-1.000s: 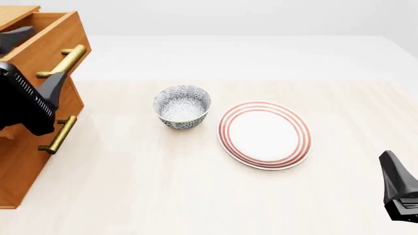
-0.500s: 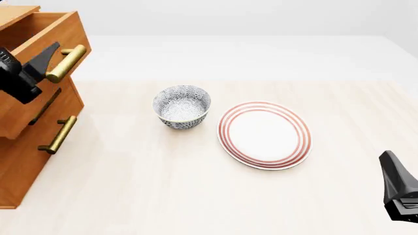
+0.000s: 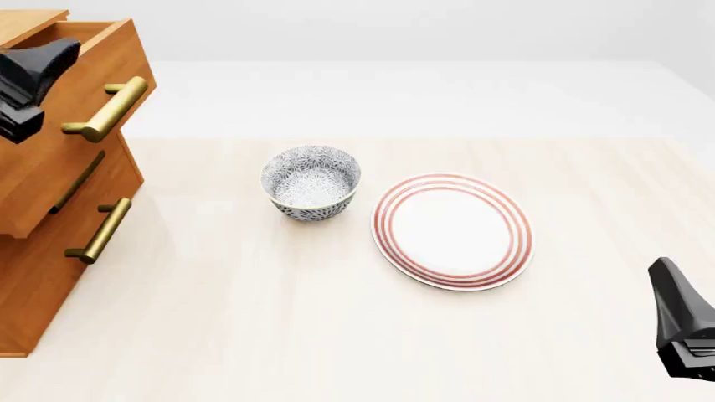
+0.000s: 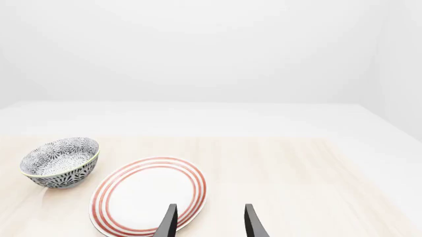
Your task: Open the top drawer of the cabinet.
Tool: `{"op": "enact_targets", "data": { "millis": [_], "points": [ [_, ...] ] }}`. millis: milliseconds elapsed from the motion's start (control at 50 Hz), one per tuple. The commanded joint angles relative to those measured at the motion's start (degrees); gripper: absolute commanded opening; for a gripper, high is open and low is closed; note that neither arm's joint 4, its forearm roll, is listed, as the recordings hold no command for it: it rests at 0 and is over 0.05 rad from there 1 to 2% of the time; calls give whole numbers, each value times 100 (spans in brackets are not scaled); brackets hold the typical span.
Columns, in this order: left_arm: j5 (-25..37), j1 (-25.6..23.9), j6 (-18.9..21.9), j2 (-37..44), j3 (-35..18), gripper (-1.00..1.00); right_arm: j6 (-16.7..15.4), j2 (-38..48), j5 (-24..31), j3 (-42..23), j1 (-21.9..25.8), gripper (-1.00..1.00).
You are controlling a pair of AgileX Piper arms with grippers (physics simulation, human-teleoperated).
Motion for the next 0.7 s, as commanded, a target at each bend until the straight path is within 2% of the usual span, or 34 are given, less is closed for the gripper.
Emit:
{"op": "enact_targets", "data": {
  "millis": [20,40,220,260,300,360,380,440,520,560,660,700],
  "points": [
    [709,139,-1082,-19,-460,100,-1,0,0,0,1,100],
    [721,113,-1084,-34,-465,100,-1,0,0,0,0,100],
    [1246,79,-2049,90,-891,100,0,1,0,0,0,100],
    [1377,200,-2150,132,-916,100,1,0,0,0,0,100],
    [1376,119,-2195,136,-940,100,1,2,0,0,1,100],
    [1426,38,-2513,238,-1016,100,0,1,0,0,1,100],
    [1472,160,-2427,194,-990,100,1,1,0,0,0,100],
    [1624,197,-2647,220,-1083,100,0,0,0,0,0,100],
    [1839,439,-2754,210,-1183,100,0,0,0,0,0,100],
    [1856,402,-2742,203,-1223,100,0,0,0,0,0,100],
    [2270,682,-2990,282,-1400,100,1,-1,0,0,0,100],
    [2290,584,-3049,323,-1470,100,-2,-1,0,0,1,100]
  ]
}}
